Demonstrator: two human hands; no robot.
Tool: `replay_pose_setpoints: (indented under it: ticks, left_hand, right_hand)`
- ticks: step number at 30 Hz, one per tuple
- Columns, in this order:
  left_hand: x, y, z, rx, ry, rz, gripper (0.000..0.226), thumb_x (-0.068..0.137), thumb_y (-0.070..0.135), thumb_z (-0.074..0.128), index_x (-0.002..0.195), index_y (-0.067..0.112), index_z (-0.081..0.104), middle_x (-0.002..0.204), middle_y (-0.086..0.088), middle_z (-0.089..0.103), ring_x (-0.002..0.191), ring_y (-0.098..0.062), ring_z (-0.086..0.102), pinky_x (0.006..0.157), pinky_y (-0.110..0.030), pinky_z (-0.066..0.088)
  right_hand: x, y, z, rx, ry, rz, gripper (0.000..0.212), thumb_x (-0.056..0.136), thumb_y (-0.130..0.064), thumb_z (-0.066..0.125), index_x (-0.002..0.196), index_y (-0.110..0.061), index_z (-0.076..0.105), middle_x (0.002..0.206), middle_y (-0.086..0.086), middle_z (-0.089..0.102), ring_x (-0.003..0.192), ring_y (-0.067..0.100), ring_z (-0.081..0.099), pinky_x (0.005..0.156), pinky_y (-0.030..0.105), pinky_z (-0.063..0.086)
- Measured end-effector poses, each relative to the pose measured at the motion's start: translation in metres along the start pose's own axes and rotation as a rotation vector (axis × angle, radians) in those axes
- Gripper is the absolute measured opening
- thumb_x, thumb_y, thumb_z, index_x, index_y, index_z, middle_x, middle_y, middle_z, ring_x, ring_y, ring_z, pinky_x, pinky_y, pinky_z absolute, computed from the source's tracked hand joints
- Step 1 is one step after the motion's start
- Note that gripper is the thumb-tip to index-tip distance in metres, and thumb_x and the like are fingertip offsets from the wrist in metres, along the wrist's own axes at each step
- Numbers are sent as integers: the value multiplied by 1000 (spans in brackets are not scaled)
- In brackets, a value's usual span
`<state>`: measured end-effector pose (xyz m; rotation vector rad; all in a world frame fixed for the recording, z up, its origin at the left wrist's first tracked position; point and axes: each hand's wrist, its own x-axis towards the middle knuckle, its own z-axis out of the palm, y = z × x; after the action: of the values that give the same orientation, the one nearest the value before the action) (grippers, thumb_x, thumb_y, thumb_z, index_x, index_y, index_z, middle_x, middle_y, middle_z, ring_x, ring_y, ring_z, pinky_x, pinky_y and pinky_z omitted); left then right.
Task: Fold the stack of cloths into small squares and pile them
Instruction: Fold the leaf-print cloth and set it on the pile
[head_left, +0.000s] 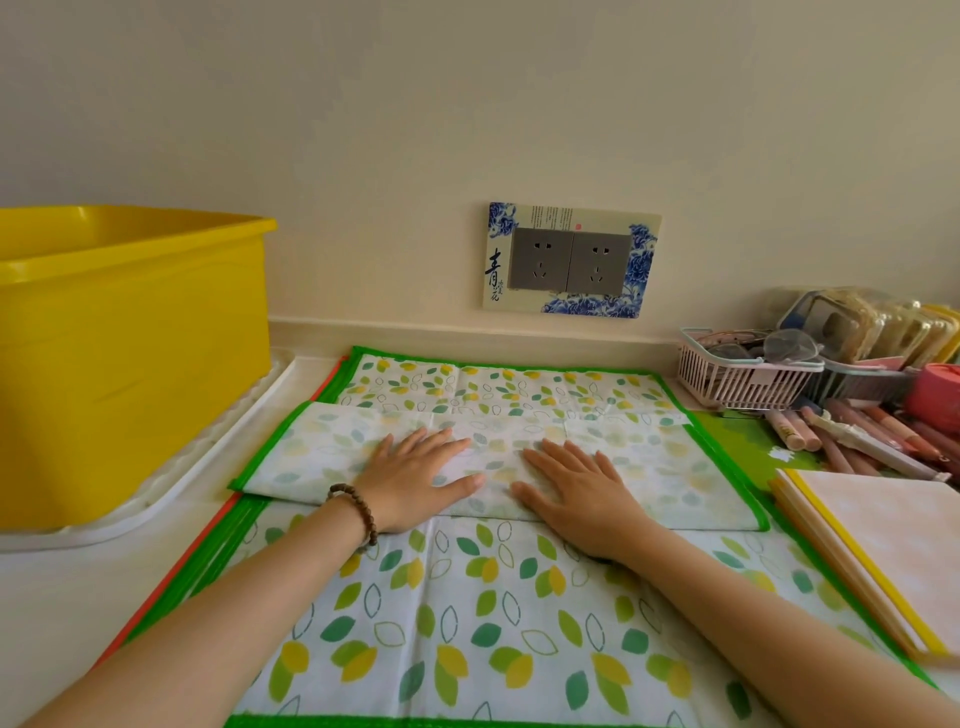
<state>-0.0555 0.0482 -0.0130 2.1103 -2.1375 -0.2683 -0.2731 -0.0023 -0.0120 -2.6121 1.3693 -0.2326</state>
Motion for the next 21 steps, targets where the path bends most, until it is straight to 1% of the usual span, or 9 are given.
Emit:
replay_pose_setpoints:
  ticks: [4,10,12,14,17,18,21]
  left_hand:
    - [0,0,0,-10,-1,1,66,89,68,22,147,40,11,157,15,-3,145,-10,-7,117,-45,-6]
    - [-5,-7,-2,16,-9,-10,64,89,69,21,147,45,9,157,14,-3,145,-11,-7,116,-47,-6]
    - [-9,-16,-4,13,-17,-27,67,86,73,21,146,46,8,157,15,-3,145,-11,-7,116,-48,-7]
    - [-15,-32,-6,8,-17,-65,79,76,84,15,146,48,7,157,16,-4,145,-11,-8,115,-48,-8]
    - [-26,-61,-10,23,14,-128,111,46,97,-4,145,48,5,157,17,-4,145,-11,-7,115,-47,-6]
    - [-29,-70,-11,27,21,-146,118,41,98,-9,146,47,4,157,17,-4,145,-11,-7,116,-46,-5]
    - [-36,-85,-15,14,46,-173,124,37,98,-13,147,44,6,157,15,-2,145,-10,-5,118,-39,-2]
  right_hand:
    - [-1,1,0,2,-32,22,69,87,-70,23,148,-40,12,158,-13,6,146,11,-1,119,40,-3]
    - [0,2,1,5,-36,25,71,84,-73,23,147,-42,12,157,-16,6,145,9,-1,119,40,-2]
    - [0,3,1,6,-38,27,71,84,-74,22,147,-43,11,157,-16,6,145,9,-1,119,39,-2]
    - [-1,2,1,1,-40,27,71,84,-74,22,147,-43,11,157,-16,5,145,9,-1,119,39,-1]
    - [-1,3,1,-7,-34,32,70,84,-74,22,146,-44,11,157,-16,6,145,9,0,119,39,-1]
    - [-1,3,1,-7,-34,33,70,84,-74,22,146,-44,11,157,-17,6,145,8,0,119,39,-1]
    - [-1,3,1,-7,-34,33,71,83,-75,21,146,-45,11,157,-17,6,145,8,0,119,39,-1]
